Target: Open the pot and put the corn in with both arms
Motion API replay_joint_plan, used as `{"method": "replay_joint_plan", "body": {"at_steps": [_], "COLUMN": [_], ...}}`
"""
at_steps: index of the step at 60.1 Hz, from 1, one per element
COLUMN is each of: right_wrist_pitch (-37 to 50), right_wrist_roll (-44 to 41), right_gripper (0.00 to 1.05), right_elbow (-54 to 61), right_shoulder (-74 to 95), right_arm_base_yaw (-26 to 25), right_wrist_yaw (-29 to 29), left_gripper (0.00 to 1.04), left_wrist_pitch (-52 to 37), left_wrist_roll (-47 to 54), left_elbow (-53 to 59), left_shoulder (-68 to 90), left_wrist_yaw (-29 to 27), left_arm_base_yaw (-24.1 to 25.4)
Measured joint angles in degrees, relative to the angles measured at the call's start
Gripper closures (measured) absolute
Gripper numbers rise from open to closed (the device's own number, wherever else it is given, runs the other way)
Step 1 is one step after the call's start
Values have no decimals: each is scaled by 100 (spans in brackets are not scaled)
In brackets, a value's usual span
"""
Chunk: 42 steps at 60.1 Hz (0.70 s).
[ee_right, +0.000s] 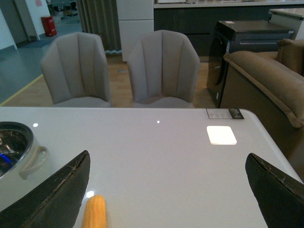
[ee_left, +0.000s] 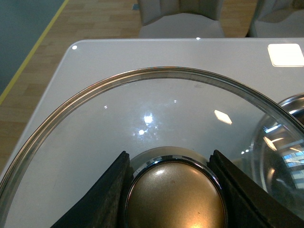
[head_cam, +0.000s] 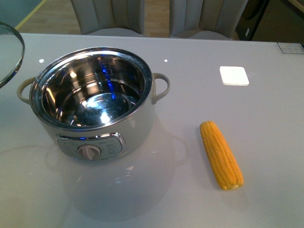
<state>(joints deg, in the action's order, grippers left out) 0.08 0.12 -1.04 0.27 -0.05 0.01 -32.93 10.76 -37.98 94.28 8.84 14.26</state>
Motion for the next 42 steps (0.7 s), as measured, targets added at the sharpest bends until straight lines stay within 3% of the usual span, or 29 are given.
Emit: {"method": "replay_joint_plan", "body": {"at_steps": [25,42], "right_wrist_pitch": [2,0], "right_wrist_roll": [0,0], "right_gripper": [9,9], "right_elbow": [0,0], "right_shoulder": [0,0], "right_arm_base_yaw": [0,0], "right_wrist_yaw": [2,0], "left_gripper": [60,60], "left_wrist_pitch": [-544,-925], "left_wrist_roll": [195,280], "left_elbow": [120,127], "left_shoulder": [590,1263], "left_wrist_yaw": [389,531], "left_arm_base_yaw": [1091,1471]}}
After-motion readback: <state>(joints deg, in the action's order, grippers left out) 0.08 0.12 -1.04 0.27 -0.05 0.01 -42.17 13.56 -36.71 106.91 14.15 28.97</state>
